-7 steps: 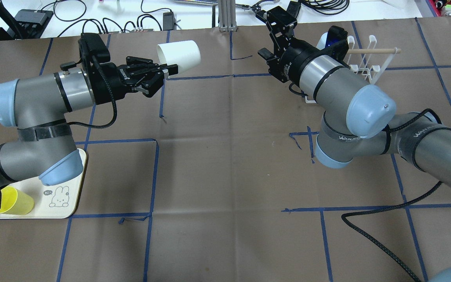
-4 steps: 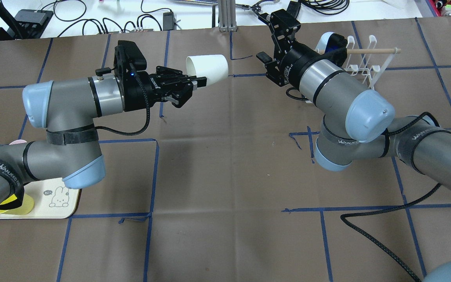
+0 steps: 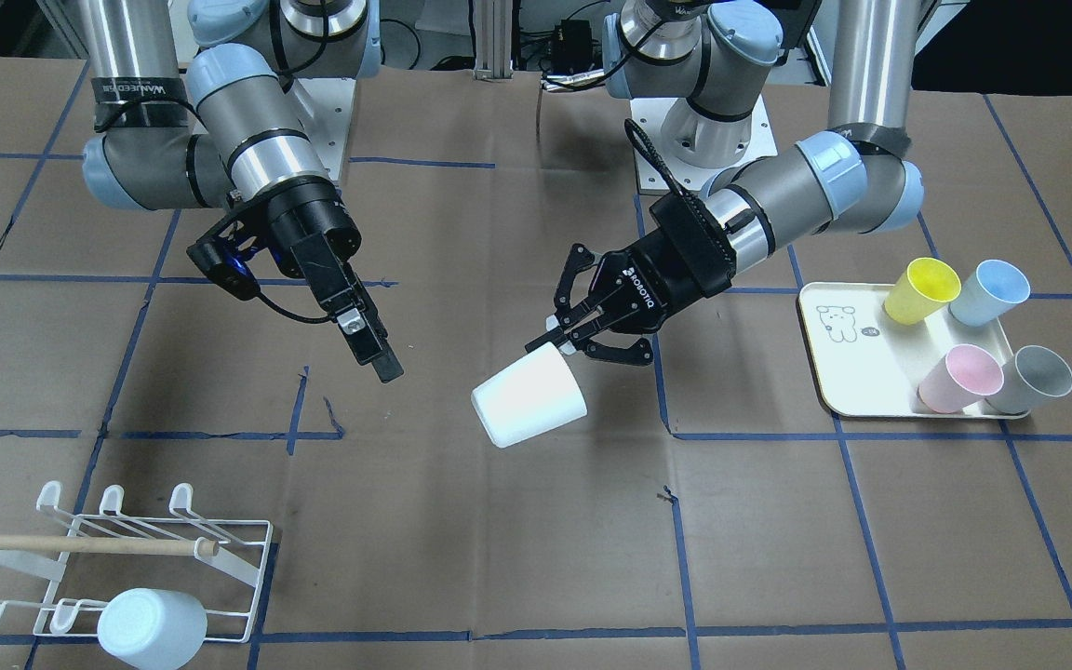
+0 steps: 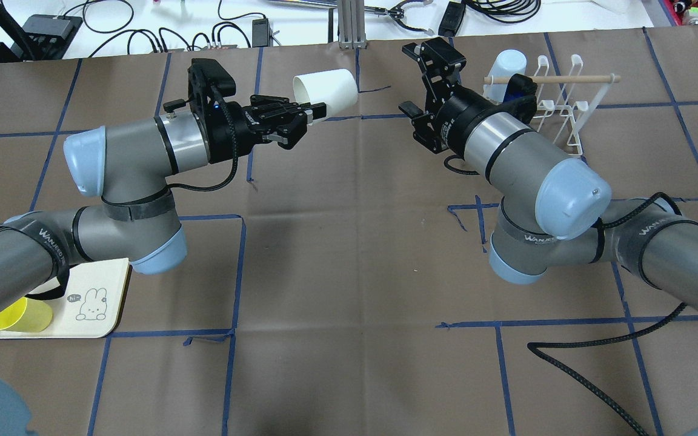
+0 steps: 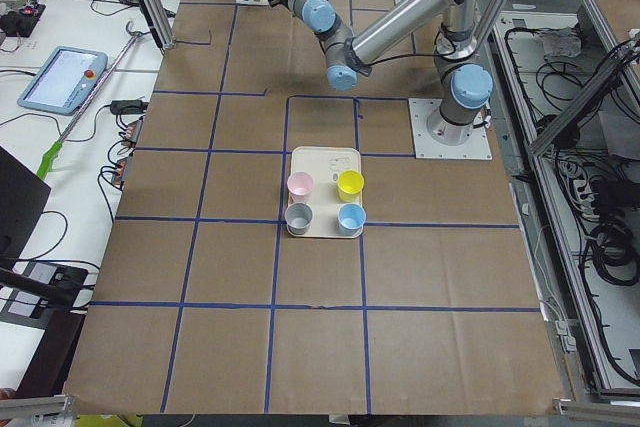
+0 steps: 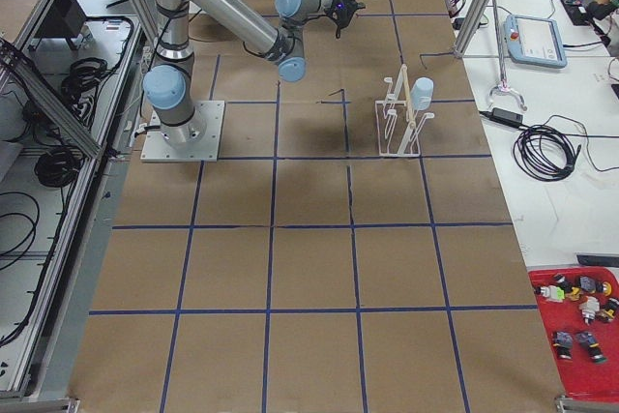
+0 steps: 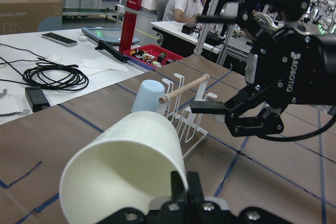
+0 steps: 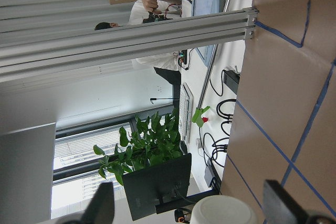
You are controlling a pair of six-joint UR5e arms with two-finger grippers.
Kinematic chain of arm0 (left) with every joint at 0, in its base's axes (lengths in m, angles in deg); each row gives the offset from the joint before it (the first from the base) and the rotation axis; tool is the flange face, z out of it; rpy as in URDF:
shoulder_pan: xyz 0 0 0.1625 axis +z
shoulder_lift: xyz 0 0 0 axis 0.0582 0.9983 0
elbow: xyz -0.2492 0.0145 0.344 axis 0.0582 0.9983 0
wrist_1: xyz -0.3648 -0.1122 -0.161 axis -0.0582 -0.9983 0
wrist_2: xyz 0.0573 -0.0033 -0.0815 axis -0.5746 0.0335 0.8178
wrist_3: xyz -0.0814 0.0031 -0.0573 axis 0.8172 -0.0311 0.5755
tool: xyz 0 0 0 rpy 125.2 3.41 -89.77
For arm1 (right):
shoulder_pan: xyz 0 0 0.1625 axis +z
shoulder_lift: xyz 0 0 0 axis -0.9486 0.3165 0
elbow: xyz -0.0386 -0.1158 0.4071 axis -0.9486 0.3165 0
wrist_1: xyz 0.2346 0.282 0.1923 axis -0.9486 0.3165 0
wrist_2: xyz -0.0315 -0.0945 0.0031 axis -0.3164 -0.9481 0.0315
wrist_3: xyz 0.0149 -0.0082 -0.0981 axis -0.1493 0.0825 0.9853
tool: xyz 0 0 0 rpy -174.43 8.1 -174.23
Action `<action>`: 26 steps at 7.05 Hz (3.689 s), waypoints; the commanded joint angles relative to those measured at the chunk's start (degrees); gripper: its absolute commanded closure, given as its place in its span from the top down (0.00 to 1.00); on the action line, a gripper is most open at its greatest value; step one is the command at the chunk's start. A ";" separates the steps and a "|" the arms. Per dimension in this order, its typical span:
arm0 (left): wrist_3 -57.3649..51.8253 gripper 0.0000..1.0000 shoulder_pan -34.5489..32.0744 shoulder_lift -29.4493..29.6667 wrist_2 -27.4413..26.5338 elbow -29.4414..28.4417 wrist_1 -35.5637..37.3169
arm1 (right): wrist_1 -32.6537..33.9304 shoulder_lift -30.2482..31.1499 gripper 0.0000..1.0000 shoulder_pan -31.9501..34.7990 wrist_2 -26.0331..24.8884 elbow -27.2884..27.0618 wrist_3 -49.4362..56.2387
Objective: Transfer IKEA cup to right arm and place on rack
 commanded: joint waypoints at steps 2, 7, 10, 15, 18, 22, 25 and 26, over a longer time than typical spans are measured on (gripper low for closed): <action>8.15 0.03 -0.80 1.81 0.13 -0.80 8.23 | -0.66 1.92 0.91 0.34 -0.01 -2.89 -0.01; 8.41 0.04 -3.79 1.72 0.04 -0.36 8.23 | -5.32 1.93 0.99 1.65 0.52 -0.79 0.08; 9.37 0.05 -3.79 1.72 -0.04 -0.45 8.23 | -6.02 -0.87 0.99 4.20 0.34 2.02 -0.01; 10.43 0.06 -3.79 1.72 -0.04 -0.54 8.23 | -8.75 -2.46 0.99 4.82 0.08 4.66 0.26; 11.14 0.07 -3.97 1.54 -0.04 -0.45 8.23 | -8.92 -3.52 0.99 5.61 -0.01 6.94 0.26; 12.01 0.07 -3.97 1.37 -0.04 -0.54 8.23 | -8.92 -4.66 0.99 6.75 -0.10 7.04 0.26; 12.19 0.08 -3.97 1.37 -0.04 -0.54 8.23 | -8.92 -4.84 0.96 7.02 -0.27 7.56 0.26; 12.19 0.08 -3.97 1.37 -0.04 -0.54 8.23 | -8.92 -4.67 0.85 7.02 -1.49 7.74 0.43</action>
